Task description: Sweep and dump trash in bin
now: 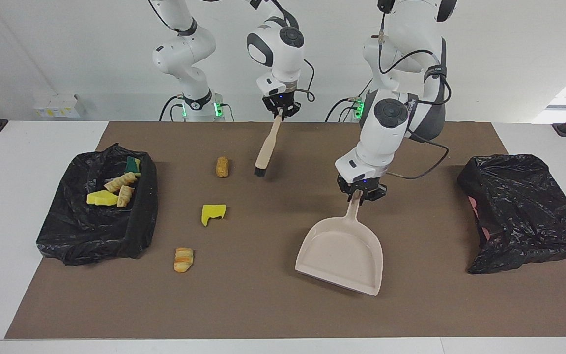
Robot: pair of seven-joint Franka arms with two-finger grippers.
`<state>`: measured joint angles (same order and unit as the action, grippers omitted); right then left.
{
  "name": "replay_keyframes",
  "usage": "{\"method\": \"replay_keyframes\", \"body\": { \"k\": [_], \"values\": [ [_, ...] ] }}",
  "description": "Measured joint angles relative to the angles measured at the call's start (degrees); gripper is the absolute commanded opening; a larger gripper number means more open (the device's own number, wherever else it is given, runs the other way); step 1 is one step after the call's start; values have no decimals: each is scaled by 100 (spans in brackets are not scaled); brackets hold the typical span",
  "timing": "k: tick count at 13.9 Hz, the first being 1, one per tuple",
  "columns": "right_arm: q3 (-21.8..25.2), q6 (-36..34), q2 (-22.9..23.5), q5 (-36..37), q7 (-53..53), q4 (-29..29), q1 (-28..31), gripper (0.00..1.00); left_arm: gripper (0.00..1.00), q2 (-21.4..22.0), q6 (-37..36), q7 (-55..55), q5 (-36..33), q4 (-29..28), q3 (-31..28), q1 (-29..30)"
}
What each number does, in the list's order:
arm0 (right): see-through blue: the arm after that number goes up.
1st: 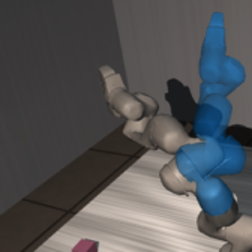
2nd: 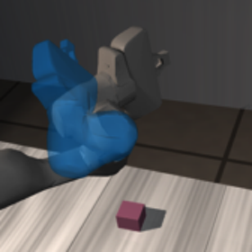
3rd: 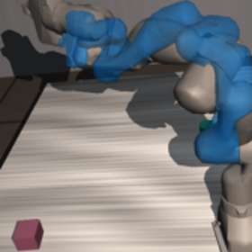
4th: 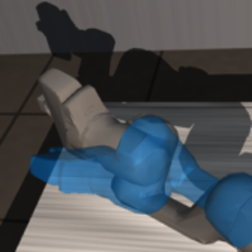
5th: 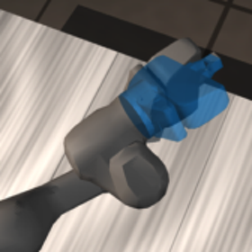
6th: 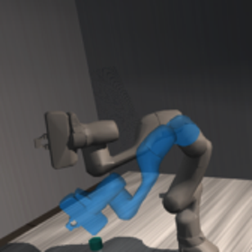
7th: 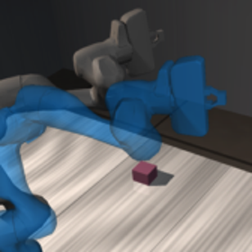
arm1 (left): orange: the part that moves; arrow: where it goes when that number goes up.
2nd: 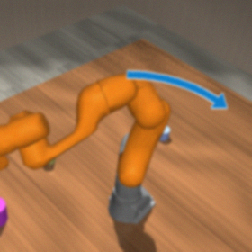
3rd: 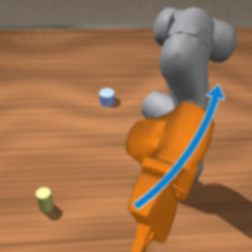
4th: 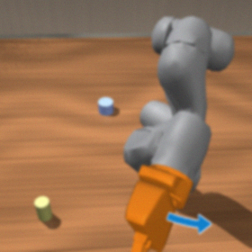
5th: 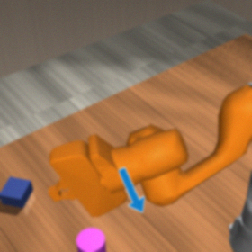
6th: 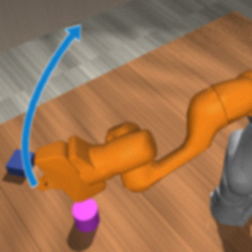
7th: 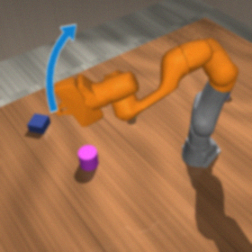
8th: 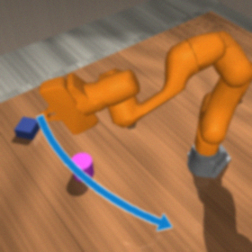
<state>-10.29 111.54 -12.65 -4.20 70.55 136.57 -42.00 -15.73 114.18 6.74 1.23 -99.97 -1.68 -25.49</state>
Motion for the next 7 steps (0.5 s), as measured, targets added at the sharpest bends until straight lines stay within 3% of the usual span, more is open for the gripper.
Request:
{"method": "replay_keyframes", "body": {
  "k": [4,7],
  "values": [
    [-3,-853,-170,70,786,111,435,0,0,86,-444,1756,-245,-41,-14,38],
    [-2,-977,-170,63,842,264,824,0,0,180,-412,2740,-254,-273,15,20]
  ]
}}
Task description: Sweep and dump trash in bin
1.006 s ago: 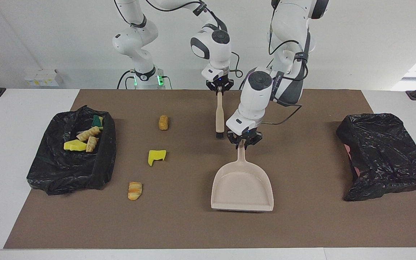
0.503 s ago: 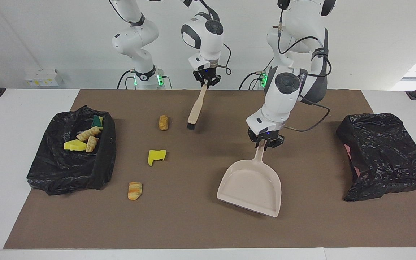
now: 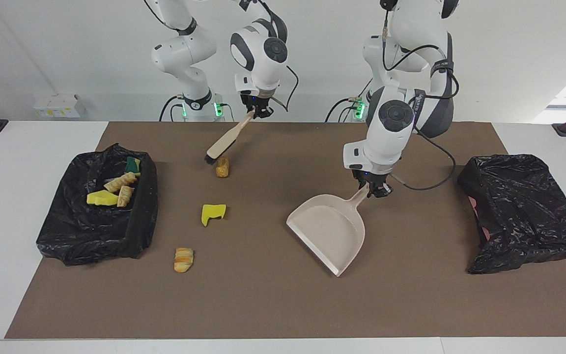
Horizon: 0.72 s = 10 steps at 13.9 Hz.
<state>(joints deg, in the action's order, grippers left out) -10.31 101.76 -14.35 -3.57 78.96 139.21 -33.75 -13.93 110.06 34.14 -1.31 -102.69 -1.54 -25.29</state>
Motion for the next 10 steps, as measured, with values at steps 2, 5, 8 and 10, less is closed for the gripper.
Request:
{"method": "replay_keyframes", "body": {
  "k": [2,5,8,10],
  "values": [
    [1,42,0,-38,0,159,140,0,0,173,170,197,-203,-337,31,-130],
    [-14,443,1,-293,0,383,146,0,0,523,774,583,-645,-1004,67,-423],
    [-18,1091,92,-305,-149,474,211,0,0,825,879,769,-658,-1415,81,-769],
    [-18,1653,293,-310,-570,451,414,0,0,989,879,771,-659,-1599,101,-1100]
  ]
}}
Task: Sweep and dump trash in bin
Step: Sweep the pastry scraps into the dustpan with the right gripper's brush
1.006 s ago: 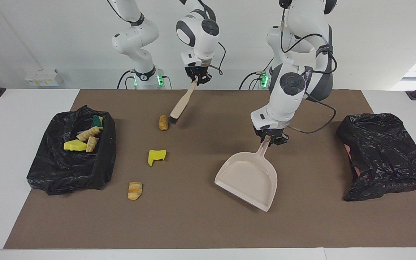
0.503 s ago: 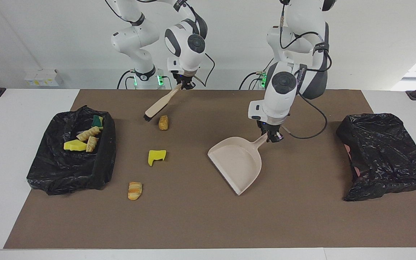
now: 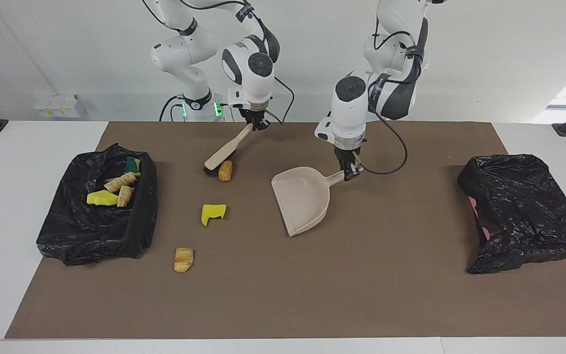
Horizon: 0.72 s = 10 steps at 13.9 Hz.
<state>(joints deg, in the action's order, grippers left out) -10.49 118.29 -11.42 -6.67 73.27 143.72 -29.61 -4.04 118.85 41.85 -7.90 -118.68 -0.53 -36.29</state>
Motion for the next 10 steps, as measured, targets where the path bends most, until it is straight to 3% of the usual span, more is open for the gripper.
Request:
{"method": "replay_keyframes", "body": {
  "k": [6,10],
  "values": [
    [-8,412,1092,-122,-878,-1092,402,0,0,70,203,-12,0,-326,-4,-263],
    [-33,452,1266,-127,-2141,-1275,17,0,0,69,283,-180,37,-359,-10,-263]
  ]
}}
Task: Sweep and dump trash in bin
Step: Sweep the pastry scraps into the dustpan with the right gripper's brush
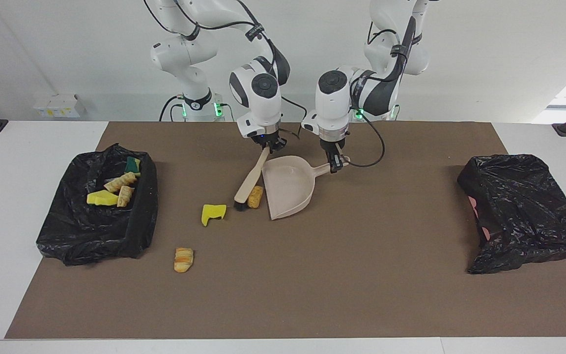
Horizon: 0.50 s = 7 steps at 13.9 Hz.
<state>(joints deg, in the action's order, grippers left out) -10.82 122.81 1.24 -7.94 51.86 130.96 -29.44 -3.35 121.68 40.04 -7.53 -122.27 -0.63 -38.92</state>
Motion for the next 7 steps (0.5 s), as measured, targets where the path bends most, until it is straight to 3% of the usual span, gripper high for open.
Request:
{"method": "replay_keyframes", "body": {
  "k": [4,7],
  "values": [
    [-18,-2,-156,-6,-1102,-39,-465,0,0,-1,48,-2,8,-37,-25,52],
    [32,-373,-422,-1,-2101,-166,-52,0,0,-24,102,186,8,-39,-60,293]
  ]
}}
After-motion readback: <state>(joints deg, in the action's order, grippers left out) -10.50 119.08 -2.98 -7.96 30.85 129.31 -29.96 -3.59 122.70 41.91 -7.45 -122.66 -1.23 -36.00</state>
